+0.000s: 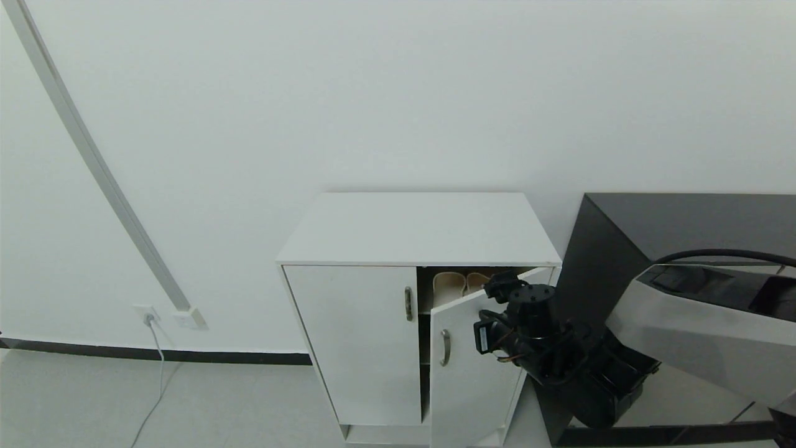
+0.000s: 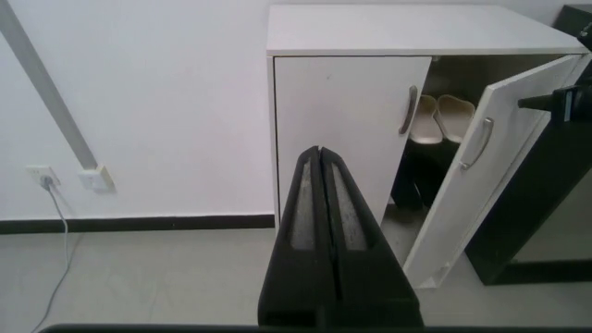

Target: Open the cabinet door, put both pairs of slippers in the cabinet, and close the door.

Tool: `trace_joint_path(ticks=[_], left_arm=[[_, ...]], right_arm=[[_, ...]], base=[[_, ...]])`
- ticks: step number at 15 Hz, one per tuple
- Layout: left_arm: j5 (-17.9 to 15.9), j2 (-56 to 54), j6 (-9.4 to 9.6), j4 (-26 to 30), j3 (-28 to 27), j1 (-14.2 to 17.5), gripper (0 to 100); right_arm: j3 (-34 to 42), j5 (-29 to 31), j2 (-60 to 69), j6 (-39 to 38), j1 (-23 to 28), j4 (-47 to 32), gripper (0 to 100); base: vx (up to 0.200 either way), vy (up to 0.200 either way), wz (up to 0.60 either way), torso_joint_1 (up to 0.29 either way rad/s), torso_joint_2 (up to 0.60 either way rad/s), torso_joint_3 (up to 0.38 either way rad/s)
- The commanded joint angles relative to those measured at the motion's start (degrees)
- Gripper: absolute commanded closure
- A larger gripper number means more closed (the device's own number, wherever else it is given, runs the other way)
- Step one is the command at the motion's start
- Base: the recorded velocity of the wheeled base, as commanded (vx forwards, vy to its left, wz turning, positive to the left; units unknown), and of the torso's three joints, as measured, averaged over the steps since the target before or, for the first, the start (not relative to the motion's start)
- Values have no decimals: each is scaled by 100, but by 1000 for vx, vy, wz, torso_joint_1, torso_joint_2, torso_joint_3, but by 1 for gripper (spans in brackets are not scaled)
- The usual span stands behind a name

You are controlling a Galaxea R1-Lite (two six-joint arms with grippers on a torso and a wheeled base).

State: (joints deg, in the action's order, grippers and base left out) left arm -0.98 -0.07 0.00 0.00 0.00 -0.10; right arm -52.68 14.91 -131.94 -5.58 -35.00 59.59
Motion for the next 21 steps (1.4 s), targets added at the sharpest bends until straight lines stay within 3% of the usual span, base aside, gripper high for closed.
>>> trace_joint_path(ticks=[1, 8, 21], left_arm=[[1, 7, 0, 0, 0, 1, 100], [1, 7, 0, 0, 0, 1, 100], [1, 7, 0, 0, 0, 1, 100]], right_arm=[[-270, 3, -139, 5, 46, -123, 100], [-1192, 3, -394, 13, 160, -624, 100], [-1702, -6, -719, 22, 318, -641, 100]], base=[[0, 0, 0, 0, 0, 0], [0, 0, 0, 0, 0, 0], [0, 0, 0, 0, 0, 0]])
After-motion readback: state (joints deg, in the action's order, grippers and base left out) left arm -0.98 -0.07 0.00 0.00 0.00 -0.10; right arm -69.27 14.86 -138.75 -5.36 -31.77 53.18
